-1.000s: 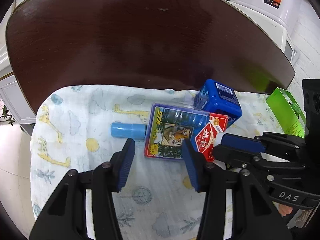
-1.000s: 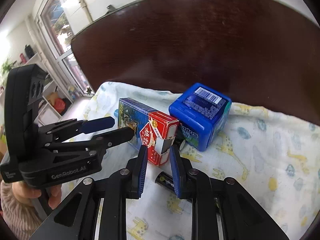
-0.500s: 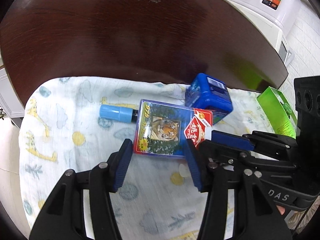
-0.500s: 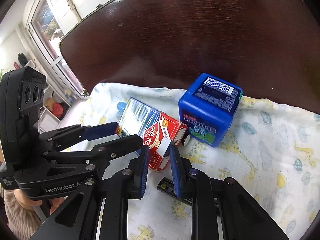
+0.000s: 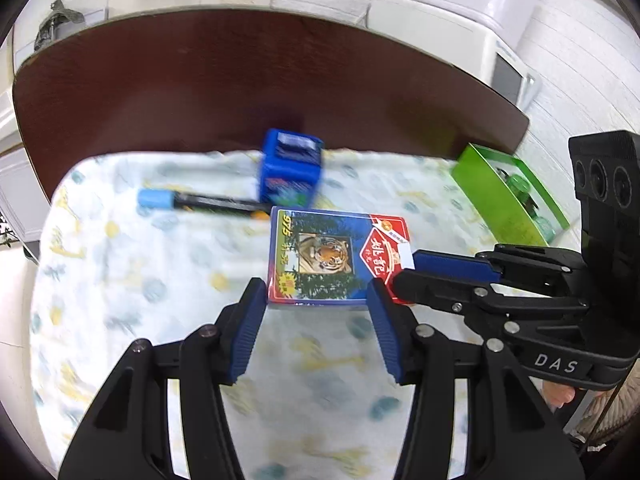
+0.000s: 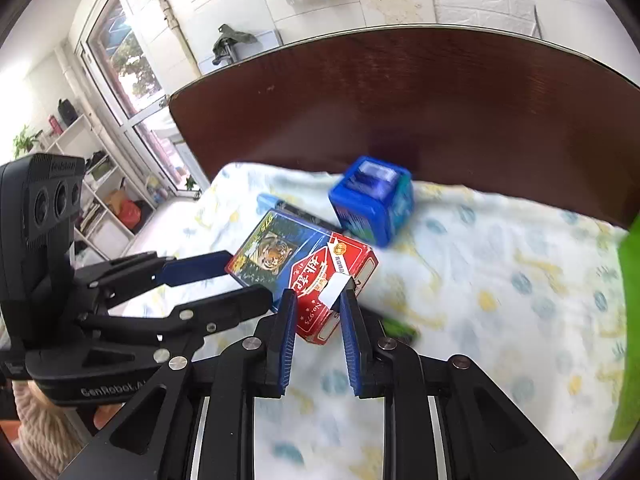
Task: Organize rigid objects
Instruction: 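Close the right tool on the tiger-picture card box, then carry the card box with the right tool over the storage box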
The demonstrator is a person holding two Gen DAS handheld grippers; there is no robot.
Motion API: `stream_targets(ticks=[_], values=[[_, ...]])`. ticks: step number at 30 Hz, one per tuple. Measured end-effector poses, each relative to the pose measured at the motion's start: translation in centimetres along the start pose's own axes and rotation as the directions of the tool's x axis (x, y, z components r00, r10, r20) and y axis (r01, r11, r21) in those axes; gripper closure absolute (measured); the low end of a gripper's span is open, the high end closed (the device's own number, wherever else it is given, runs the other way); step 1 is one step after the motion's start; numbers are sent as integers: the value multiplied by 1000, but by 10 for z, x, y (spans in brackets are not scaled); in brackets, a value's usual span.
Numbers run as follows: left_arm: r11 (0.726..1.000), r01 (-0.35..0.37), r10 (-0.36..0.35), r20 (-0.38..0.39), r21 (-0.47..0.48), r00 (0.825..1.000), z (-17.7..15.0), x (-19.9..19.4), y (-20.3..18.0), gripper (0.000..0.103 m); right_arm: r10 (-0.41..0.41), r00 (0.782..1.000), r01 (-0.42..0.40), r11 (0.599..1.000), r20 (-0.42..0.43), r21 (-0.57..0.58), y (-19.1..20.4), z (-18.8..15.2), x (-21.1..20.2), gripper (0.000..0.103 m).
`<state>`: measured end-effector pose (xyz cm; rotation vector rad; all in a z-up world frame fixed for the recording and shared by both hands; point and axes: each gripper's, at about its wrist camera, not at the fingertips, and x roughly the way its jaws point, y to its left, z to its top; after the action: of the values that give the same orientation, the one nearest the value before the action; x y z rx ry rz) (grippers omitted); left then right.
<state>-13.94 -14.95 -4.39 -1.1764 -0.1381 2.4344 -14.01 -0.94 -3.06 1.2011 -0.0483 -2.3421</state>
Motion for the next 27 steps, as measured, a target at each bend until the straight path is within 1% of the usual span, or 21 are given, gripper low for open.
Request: stream_targets(ticks=[3,7,10,12,15,16,18,19,20,21,22,24,26,27], values=[[999,38,-39,-57,-10,998,-21,12,-25,53,5,999,-4,1000,-48,10,-13,-28,-15,80],[996,84,-87,-151,-26,985,-48,31,-56,53,2,994,5,998,-114,59,-35,-66,-27,80],[993,115,-120,-166,-40,979,-57,34,-68,53,-2,991,15,995,-134,99,-51,-86,-29,80],[990,123,-133,-169,-73,977,-55,33,-68,53,20,993,-3,990,-120,140,-61,-93,-37,80],[994,60,-75,-164,-92,984,-48,35,-62,53,14,995,3,987,-101,163,-68,-96,-44,80],[994,48,-65,-166,-102,984,-46,37,-58,53,23,995,-5,984,-100,176,-70,-95,-44,80],[991,47,-69,-179,-123,981,-44,43,-55,53,57,993,-34,978,-105,205,-72,-94,-39,79],[992,42,-65,-187,-123,980,-44,47,-55,53,60,992,-35,976,-110,217,-70,-94,-38,77],[994,36,-54,-177,-102,983,-43,48,-59,53,57,992,-30,974,-116,222,-69,-94,-33,73],[997,35,-49,-185,-75,981,-42,49,-63,53,52,991,-22,973,-125,230,-69,-95,-29,70],[998,42,-52,-189,-56,981,-41,51,-69,61,63,991,-32,968,-120,248,-68,-96,-26,62],[998,28,-38,-196,-57,980,-39,50,-72,63,41,993,-13,971,-113,237,-64,-94,-26,62],[999,17,-26,-200,-47,980,-38,47,-75,63,61,991,-29,968,-123,249,-67,-93,-26,62],[999,6,-12,-196,-33,981,-38,45,-78,63,58,991,-27,971,-122,238,-67,-92,-27,63]])
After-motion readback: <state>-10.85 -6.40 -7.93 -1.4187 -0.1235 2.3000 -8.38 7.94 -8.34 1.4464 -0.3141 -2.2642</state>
